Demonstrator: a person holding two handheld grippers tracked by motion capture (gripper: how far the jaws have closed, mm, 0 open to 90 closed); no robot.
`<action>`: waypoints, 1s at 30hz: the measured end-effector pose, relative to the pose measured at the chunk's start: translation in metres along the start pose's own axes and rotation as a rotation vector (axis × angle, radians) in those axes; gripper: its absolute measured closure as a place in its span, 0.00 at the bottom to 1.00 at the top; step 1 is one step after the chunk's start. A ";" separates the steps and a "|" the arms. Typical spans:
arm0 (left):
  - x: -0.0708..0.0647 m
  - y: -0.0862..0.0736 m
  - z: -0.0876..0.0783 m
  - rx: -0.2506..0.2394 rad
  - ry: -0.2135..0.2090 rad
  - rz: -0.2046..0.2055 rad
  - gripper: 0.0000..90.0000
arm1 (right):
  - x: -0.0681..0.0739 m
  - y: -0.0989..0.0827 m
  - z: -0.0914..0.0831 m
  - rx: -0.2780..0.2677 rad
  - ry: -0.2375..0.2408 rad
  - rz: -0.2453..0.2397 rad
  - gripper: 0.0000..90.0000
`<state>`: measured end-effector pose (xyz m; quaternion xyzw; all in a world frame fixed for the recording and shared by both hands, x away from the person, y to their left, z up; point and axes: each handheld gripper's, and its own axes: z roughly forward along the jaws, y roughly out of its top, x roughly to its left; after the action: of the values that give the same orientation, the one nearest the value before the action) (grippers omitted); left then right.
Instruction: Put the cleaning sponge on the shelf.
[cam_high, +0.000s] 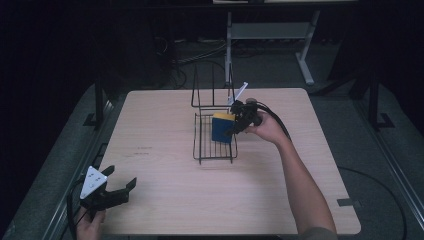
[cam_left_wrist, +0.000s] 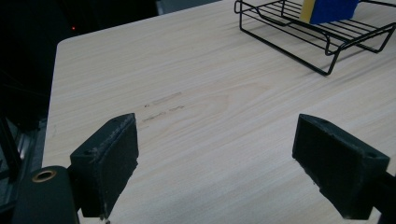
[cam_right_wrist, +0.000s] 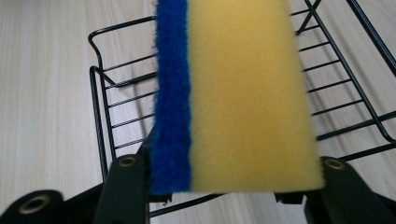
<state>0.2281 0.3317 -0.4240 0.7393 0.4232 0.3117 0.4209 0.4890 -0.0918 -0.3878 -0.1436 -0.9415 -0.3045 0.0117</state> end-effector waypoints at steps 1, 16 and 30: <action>0.000 0.000 0.000 0.000 0.001 0.000 0.15 | 0.000 0.000 0.000 0.000 -0.001 0.001 0.55; -0.002 0.001 0.001 -0.002 0.002 0.000 0.15 | 0.003 0.002 -0.004 -0.017 0.013 0.011 0.44; -0.002 0.001 0.001 -0.001 -0.002 0.005 0.15 | 0.004 -0.001 -0.008 -0.011 0.009 0.037 0.38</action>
<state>0.2284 0.3293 -0.4238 0.7405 0.4207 0.3122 0.4209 0.4839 -0.0960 -0.3809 -0.1596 -0.9370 -0.3100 0.0206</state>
